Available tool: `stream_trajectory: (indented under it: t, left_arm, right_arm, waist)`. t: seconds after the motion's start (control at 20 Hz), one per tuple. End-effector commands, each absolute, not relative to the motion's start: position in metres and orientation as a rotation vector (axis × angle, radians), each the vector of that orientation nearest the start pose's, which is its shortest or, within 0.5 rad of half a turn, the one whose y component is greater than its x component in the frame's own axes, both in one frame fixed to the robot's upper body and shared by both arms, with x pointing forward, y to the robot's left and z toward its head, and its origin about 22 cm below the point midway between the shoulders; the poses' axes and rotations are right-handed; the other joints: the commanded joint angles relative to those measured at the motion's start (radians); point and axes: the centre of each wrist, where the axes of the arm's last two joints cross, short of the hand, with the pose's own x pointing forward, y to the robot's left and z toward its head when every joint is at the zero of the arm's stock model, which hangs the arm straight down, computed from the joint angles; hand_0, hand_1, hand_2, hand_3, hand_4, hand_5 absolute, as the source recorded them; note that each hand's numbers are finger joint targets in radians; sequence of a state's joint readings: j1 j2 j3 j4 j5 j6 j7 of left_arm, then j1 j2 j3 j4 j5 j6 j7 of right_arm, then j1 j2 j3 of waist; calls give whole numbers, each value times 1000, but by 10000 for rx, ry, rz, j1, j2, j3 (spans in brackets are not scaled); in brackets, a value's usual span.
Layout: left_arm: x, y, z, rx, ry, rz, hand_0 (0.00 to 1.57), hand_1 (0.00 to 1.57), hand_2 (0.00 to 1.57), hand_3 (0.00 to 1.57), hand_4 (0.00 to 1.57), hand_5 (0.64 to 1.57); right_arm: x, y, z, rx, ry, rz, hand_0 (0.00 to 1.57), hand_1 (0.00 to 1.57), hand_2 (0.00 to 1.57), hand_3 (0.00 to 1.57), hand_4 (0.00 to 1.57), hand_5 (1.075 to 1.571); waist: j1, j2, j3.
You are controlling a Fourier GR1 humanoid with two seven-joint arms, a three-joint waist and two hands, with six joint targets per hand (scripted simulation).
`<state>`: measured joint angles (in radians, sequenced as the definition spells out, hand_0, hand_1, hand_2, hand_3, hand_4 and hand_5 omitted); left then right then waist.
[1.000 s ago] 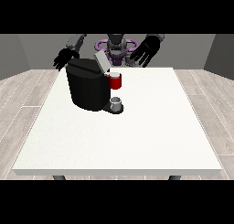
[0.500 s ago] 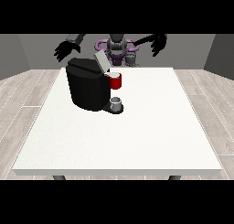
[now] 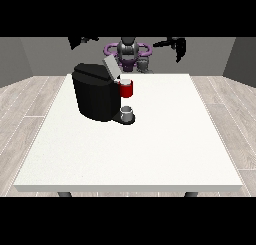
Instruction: Insert the coffee pod into the coffee machine and close the lid
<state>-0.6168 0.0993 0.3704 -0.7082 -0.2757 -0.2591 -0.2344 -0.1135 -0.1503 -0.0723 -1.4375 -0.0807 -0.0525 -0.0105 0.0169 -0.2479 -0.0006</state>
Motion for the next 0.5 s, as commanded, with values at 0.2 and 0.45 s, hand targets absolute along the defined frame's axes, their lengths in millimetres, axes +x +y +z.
stream_trajectory:
  t: [0.2,0.45]
  left_arm:
    - [348,244,-43,-1800,-14660,-1801,0,0,0,0,140,1571]
    - [336,246,-41,-1448,-15129,-1513,0,0,0,0,88,1571]
  right_arm:
    - [290,-266,35,-905,-16098,786,0,0,0,0,0,1571]
    - [295,-258,48,-320,-16207,1888,0,0,0,0,239,1571]
  waist:
    - [975,71,7]
    - [806,396,6]
